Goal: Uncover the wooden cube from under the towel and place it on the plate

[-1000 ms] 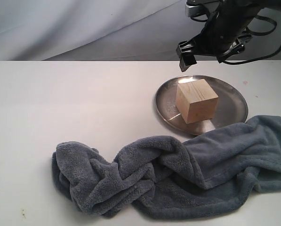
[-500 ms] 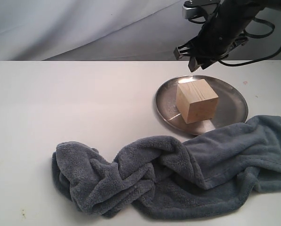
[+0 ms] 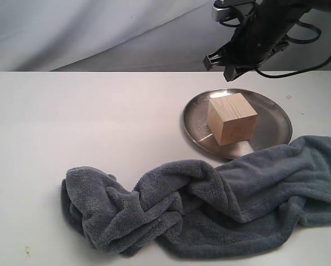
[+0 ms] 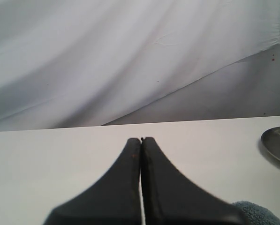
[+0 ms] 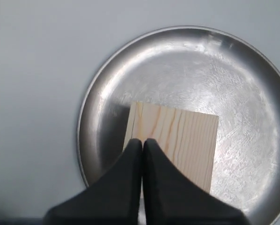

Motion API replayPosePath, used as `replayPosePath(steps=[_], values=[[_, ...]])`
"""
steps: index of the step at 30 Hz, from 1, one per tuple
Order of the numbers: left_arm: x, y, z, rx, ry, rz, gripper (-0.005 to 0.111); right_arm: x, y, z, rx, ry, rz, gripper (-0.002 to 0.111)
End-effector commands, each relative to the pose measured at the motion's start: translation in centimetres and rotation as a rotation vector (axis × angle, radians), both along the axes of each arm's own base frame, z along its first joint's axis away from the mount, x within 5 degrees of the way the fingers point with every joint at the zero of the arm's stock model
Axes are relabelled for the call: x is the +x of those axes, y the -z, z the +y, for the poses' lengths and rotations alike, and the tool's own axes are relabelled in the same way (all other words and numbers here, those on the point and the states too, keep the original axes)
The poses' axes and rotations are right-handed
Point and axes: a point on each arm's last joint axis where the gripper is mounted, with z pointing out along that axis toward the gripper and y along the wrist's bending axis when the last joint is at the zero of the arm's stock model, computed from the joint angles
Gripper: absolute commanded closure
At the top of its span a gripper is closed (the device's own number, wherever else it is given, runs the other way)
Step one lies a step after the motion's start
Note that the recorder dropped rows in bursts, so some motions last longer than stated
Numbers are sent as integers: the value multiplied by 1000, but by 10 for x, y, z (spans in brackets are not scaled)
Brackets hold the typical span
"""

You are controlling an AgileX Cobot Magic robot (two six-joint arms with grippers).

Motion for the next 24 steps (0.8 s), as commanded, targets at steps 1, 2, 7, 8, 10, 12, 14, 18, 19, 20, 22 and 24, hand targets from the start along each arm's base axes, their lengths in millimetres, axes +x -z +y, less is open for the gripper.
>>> replayPosePath(steps=[1,2,7,8,10,12,14,18,19,20,22,24], values=[[0,0,0,-6,-3,-10,107,2,-11,6,85,-56,-65,108],[0,0,0,-6,-3,-10,107,2,-12,7,98,-76,-77,108],[0,0,0,-6,-3,-10,107,5,-12,14,164,-128,-144,108],[0,0,0,-6,-3,-10,107,5,-10,14,162,-137,-157,108],[0,0,0,-6,-3,-10,107,6,-8,14,157,-146,-176,108],[0,0,0,-6,-3,-10,107,7,-7,14,160,-140,-189,108],[0,0,0,-6,-3,-10,107,7,-7,14,166,-140,-193,108],[0,0,0,-6,-3,-10,107,5,-9,18,198,-180,-197,108],[0,0,0,-6,-3,-10,107,4,-11,19,211,-194,-200,108],[0,0,0,-6,-3,-10,107,4,-13,20,225,-208,-205,108],[0,0,0,-6,-3,-10,107,3,-14,22,239,-230,-213,108],[0,0,0,-6,-3,-10,107,3,-15,22,237,-238,-220,108]])
